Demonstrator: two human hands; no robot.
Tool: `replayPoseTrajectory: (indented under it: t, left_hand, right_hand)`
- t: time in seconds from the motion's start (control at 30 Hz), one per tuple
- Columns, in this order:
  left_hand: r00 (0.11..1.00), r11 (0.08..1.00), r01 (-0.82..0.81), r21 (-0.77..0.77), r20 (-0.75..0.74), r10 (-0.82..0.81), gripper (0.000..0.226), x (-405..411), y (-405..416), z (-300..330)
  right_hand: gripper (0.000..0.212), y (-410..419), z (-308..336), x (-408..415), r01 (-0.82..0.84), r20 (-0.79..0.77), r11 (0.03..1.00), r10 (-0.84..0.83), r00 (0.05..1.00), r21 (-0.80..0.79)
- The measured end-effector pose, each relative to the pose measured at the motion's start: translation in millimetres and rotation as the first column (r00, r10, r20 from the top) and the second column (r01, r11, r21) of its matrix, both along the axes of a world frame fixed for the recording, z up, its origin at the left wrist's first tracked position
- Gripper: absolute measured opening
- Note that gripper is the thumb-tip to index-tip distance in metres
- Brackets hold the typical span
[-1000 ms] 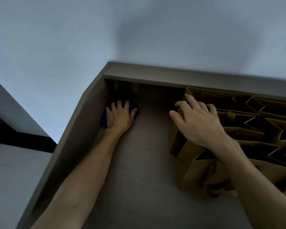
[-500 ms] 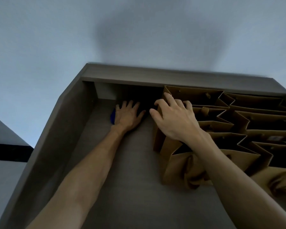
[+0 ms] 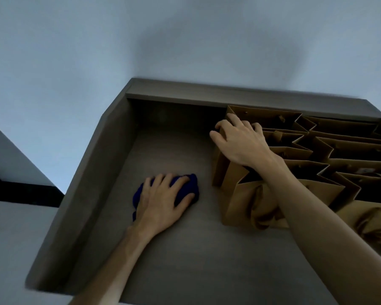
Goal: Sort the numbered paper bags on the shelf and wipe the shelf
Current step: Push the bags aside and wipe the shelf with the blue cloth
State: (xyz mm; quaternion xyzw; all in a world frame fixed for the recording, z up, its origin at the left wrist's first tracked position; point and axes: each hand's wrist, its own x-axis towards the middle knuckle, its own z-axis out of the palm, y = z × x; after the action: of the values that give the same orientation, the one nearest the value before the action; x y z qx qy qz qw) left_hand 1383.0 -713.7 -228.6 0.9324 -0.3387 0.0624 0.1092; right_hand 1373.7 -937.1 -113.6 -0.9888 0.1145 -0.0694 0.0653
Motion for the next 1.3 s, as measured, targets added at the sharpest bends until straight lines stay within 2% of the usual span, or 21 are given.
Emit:
replayPoseTrajectory:
  t: [0.37,0.67,0.8,0.97,1.2,1.3]
  left_hand:
    - [0.981,0.979,0.195,-0.061,-0.006,-0.195,0.049,-67,50,-2]
    - [0.928,0.925,0.371,-0.084,0.003,-0.372,0.045,-128,32,-1]
    - [0.9,0.898,0.433,-0.077,-0.029,-0.436,0.043,-153,3,0]
    - [0.878,0.879,0.469,-0.08,-0.067,-0.475,0.044,-176,-52,4]
    - [0.887,0.89,0.455,-0.022,-0.075,-0.455,0.05,-187,-117,9]
    - [0.868,0.885,0.464,-0.02,-0.186,-0.46,0.062,-179,-115,10]
  right_hand:
    - [0.051,1,5,0,-0.004,0.032,0.999,0.003,0.999,0.038]
    - [0.051,2,24,-7,-0.07,0.074,0.995,0.066,0.995,0.065]
    - [0.048,-11,39,-28,-0.156,0.211,0.985,0.137,0.968,0.077]
    - [0.038,-31,46,-92,-0.262,0.442,0.954,0.173,0.88,0.148]
    - [0.024,-72,26,-167,-0.311,0.586,0.932,0.149,0.796,0.185]
    - [0.019,-81,15,-195,-0.359,0.659,0.917,0.163,0.734,0.173]
